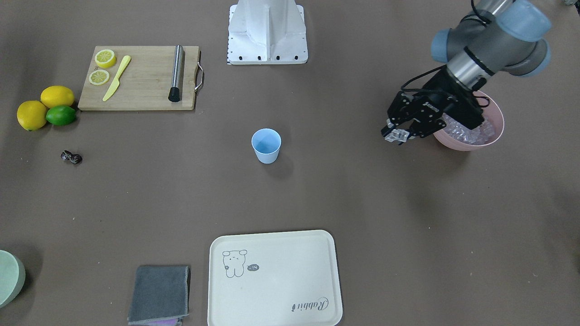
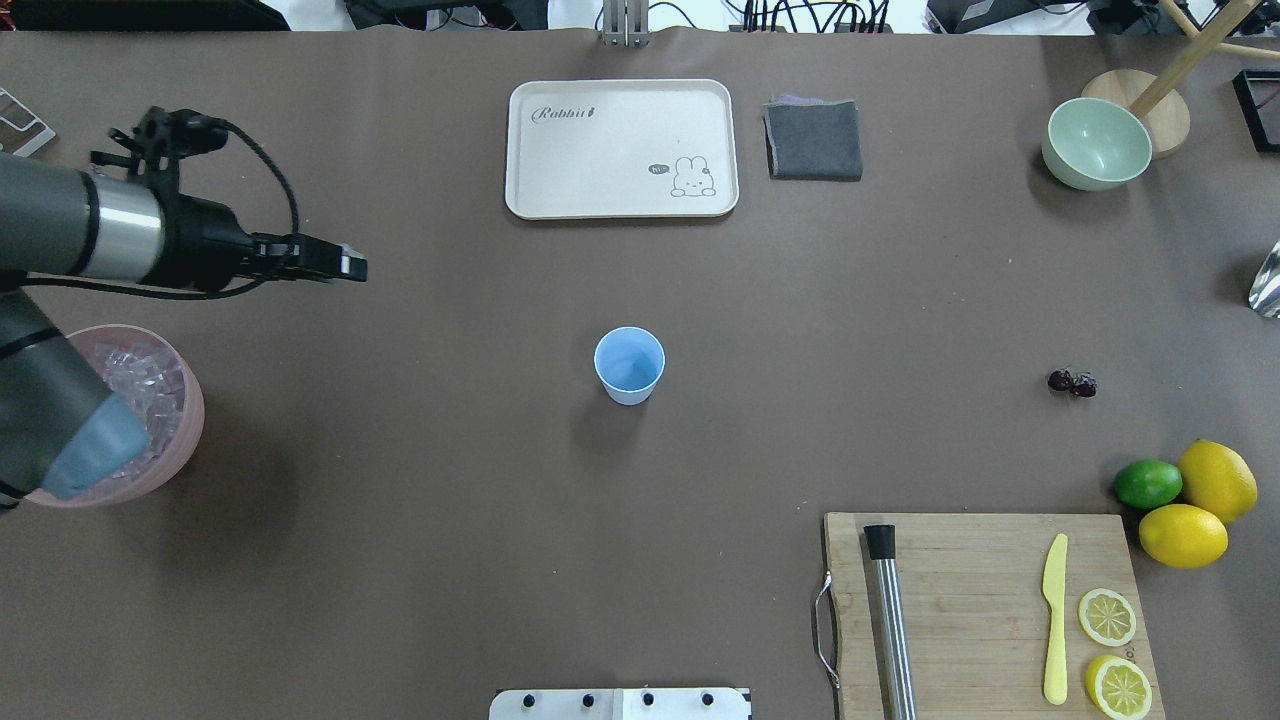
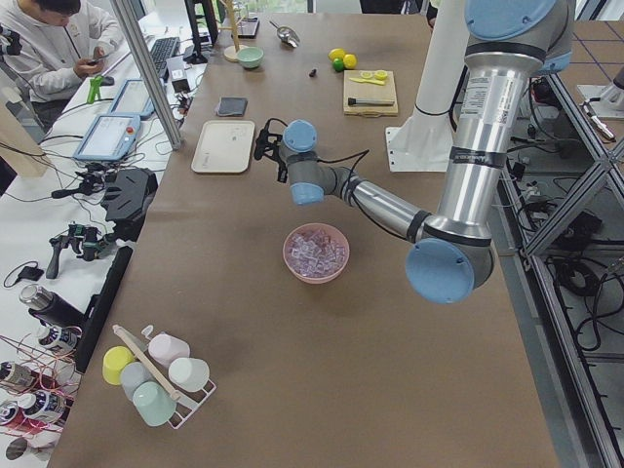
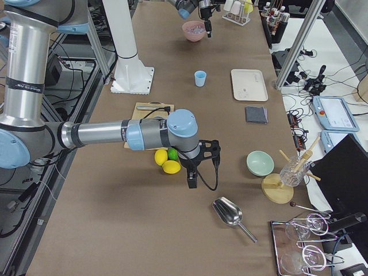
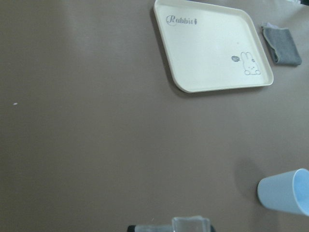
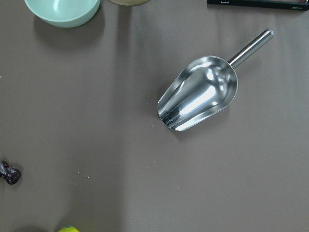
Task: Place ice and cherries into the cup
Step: 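Lift the ice cube with the left gripper and carry it over the blue cup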
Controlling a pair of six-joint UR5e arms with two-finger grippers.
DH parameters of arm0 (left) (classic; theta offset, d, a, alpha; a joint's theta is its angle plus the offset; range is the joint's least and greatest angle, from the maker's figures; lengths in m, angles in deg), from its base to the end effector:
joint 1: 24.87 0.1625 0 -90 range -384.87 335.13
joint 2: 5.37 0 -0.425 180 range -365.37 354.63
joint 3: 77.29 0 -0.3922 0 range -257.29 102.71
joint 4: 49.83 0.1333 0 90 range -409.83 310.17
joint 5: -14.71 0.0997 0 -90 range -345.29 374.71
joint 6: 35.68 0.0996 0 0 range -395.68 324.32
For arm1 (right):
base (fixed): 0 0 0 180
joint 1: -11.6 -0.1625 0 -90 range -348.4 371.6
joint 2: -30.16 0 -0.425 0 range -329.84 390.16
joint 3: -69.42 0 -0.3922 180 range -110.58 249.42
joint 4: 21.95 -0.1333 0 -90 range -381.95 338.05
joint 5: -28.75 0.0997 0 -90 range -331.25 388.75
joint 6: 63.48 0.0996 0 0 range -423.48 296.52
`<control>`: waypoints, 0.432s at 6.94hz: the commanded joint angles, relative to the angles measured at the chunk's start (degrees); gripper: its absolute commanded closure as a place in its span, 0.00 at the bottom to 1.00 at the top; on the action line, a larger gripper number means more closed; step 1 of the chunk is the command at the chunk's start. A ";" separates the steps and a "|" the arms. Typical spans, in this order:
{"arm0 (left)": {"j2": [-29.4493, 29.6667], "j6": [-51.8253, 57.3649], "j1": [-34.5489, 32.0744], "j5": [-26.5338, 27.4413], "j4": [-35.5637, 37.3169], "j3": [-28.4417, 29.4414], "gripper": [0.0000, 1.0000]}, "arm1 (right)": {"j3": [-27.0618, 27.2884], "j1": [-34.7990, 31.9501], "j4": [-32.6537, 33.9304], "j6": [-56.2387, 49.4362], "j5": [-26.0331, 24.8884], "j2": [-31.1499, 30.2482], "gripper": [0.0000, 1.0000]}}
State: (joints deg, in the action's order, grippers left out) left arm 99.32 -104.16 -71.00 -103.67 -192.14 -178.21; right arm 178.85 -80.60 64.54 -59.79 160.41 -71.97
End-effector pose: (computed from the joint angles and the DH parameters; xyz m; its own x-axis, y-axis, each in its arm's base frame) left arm 0.3317 -0.4690 0.3249 0.2494 0.2062 -0.9462 0.2372 0.9343 0.2662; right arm 0.0828 -0.4087 0.5826 0.7474 -0.0325 0.6636 -0.0860 0.9857 0.1451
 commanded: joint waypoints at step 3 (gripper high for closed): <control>14.12 -8.51 14.64 20.52 2.56 5.91 1.00 | 0.00 0.00 0.00 0.00 0.00 0.09 0.00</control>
State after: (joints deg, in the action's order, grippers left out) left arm 109.87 -111.40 -59.65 -88.42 -190.91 -173.78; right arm 178.87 -80.60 64.54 -59.79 160.41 -71.91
